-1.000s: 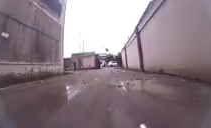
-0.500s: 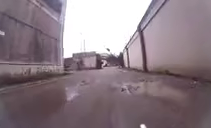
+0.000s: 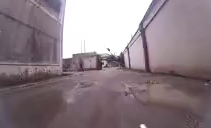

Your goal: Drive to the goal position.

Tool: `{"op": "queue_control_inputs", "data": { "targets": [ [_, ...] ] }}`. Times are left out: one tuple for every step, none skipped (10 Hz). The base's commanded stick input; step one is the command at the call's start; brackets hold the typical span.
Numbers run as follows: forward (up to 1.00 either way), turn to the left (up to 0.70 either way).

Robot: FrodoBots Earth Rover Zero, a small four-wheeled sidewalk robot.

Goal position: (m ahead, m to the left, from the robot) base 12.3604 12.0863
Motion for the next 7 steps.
{"op": "queue_control_inputs", "data": {
  "targets": [
    [0.7, 0.0],
    [0.7, 0.0],
    [0.7, 0.0],
    [0.7, 0.0],
    [0.7, 0.0],
    [0.7, 0.0],
    [0.7, 0.0]
  ]
}}
